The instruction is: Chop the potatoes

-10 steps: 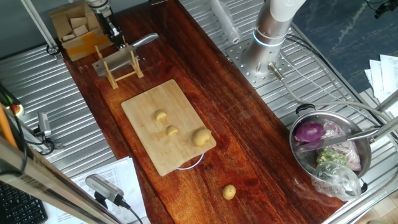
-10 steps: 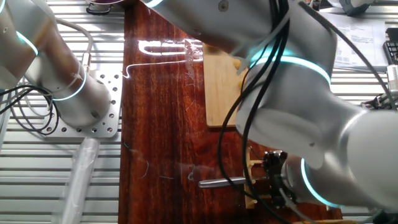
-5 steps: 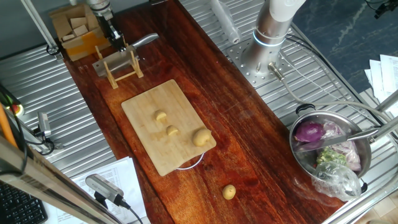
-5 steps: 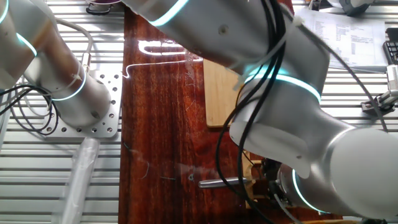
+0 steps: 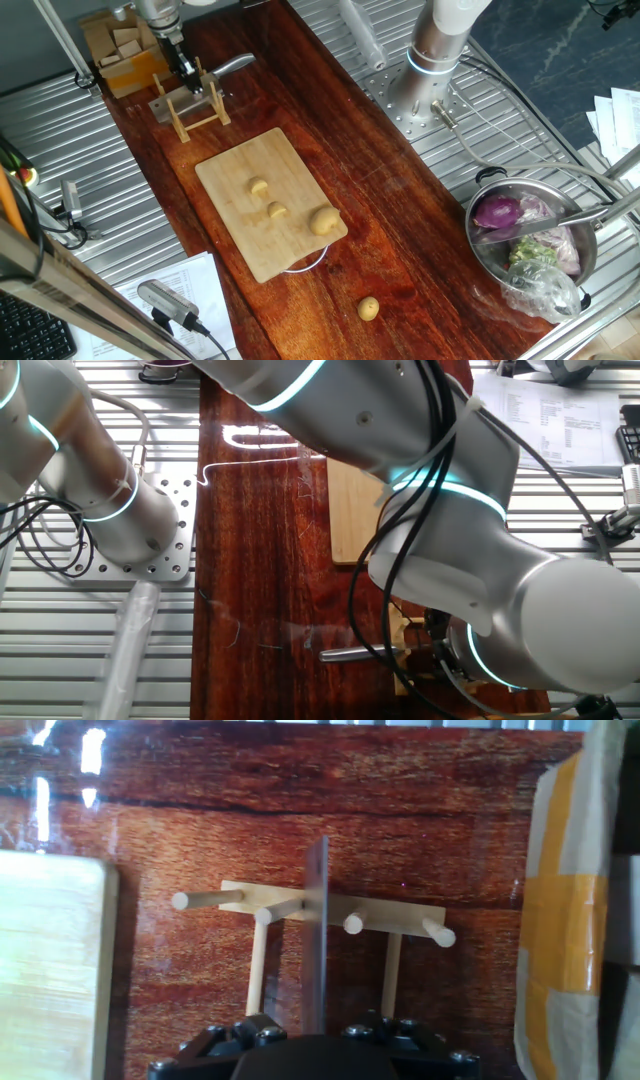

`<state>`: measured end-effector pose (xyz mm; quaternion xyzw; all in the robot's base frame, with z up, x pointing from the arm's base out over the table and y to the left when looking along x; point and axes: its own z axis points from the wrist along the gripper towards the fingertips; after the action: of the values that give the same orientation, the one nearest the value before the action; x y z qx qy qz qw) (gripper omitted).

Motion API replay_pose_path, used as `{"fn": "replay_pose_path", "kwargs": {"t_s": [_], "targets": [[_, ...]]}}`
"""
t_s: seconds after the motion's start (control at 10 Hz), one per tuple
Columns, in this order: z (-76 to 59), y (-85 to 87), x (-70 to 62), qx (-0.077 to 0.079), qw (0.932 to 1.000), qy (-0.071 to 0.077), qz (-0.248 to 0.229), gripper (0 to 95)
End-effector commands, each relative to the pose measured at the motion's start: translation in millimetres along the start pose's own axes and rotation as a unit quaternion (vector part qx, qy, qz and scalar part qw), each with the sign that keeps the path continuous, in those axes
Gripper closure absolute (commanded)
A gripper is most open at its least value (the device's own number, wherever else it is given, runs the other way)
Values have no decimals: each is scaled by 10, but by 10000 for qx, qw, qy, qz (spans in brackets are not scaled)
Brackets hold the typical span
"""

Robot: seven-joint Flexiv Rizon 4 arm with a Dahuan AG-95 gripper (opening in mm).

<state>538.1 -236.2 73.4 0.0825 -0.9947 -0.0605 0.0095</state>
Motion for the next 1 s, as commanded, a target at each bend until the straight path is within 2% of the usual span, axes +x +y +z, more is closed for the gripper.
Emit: {"fn": "replay_pose_path", "kwargs": {"t_s": [0.1, 1.0], "targets": [[9, -5, -6, -38, 10000, -24, -31, 570], [76, 49, -44, -123, 9999, -82, 20, 570]]}}
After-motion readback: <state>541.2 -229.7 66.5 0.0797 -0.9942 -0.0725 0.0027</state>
